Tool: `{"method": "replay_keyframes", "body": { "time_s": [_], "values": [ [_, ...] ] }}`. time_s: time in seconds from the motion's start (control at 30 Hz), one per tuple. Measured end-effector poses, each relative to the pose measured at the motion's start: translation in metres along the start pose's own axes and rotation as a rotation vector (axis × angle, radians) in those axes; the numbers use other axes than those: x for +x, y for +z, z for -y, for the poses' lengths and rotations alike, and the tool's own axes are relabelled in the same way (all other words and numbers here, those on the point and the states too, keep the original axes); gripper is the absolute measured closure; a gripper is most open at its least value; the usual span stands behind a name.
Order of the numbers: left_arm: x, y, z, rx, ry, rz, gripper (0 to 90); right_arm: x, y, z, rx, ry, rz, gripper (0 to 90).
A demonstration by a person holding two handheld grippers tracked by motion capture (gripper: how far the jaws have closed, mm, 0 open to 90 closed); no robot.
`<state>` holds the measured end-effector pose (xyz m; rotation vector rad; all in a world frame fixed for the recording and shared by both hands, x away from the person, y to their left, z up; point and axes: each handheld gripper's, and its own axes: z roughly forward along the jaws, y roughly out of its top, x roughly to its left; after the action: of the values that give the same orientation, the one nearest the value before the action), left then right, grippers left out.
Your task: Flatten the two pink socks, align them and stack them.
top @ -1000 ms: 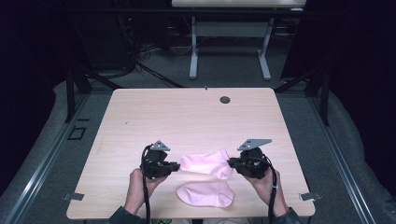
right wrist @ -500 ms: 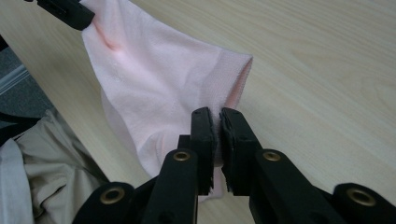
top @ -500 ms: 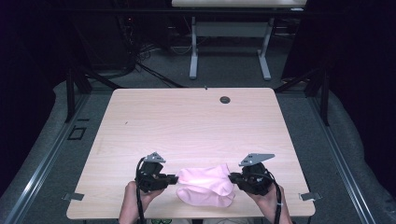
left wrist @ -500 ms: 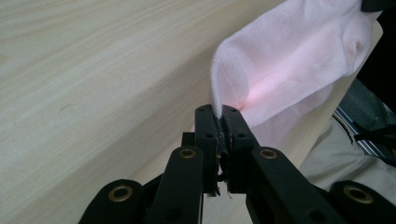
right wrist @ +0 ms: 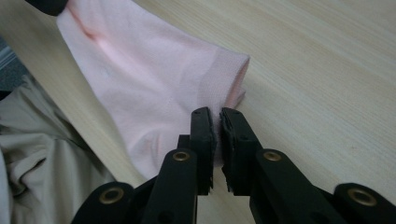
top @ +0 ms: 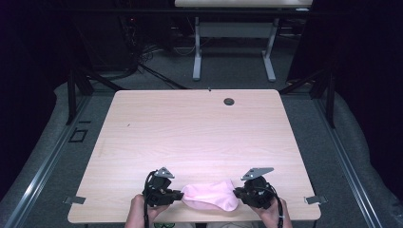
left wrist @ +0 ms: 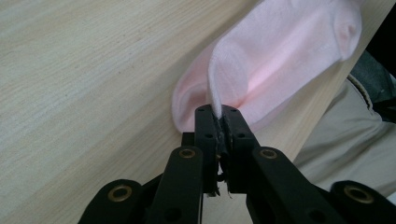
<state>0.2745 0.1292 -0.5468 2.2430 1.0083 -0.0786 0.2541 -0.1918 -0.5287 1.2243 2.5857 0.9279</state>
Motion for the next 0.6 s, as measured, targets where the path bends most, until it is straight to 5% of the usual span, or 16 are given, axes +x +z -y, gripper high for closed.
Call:
{"method": "replay_keyframes", "body": {
  "time_s": [0.4,0.6],
  "values": [
    [-0.001,0.011,0.003,0.037,0.038,-0.062,84.3,-0.001,0.021,0.008,0.037,-0.023,0.026,82.0],
    [-0.001,0.011,0.004,0.053,0.051,-0.1,65.9,-0.002,0.023,0.01,0.041,-0.024,0.043,76.8]
  ]
}}
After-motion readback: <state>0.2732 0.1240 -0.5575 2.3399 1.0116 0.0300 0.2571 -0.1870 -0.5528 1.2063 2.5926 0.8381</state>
